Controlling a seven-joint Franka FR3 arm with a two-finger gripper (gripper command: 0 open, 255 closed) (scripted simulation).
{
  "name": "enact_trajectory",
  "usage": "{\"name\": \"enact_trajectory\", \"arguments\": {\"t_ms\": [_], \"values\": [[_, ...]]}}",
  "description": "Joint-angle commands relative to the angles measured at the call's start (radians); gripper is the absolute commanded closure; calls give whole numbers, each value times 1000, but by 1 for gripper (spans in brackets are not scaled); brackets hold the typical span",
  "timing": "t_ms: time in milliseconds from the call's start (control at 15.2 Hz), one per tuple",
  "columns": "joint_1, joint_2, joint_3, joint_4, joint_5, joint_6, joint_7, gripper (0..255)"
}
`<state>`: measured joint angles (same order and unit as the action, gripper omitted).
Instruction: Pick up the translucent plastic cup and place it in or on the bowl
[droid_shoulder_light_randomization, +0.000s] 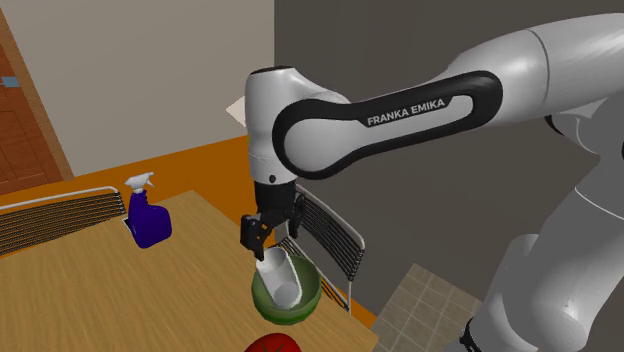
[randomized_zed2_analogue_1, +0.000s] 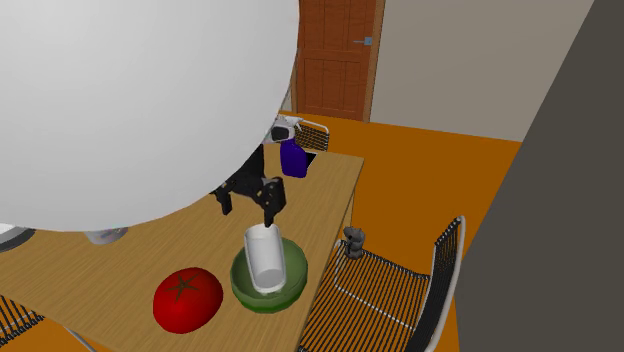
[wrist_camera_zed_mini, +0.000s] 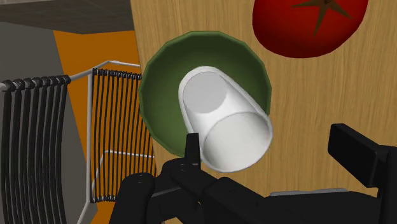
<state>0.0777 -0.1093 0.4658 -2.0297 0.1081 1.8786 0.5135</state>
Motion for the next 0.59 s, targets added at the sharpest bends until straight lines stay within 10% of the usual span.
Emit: {"name": "enact_trajectory", "arguments": {"t_ms": [0, 528], "values": [[-1, -5, -2, 54, 0, -60, 3, 0], [-2, -6, -3, 80, 0, -86, 3, 0]]}}
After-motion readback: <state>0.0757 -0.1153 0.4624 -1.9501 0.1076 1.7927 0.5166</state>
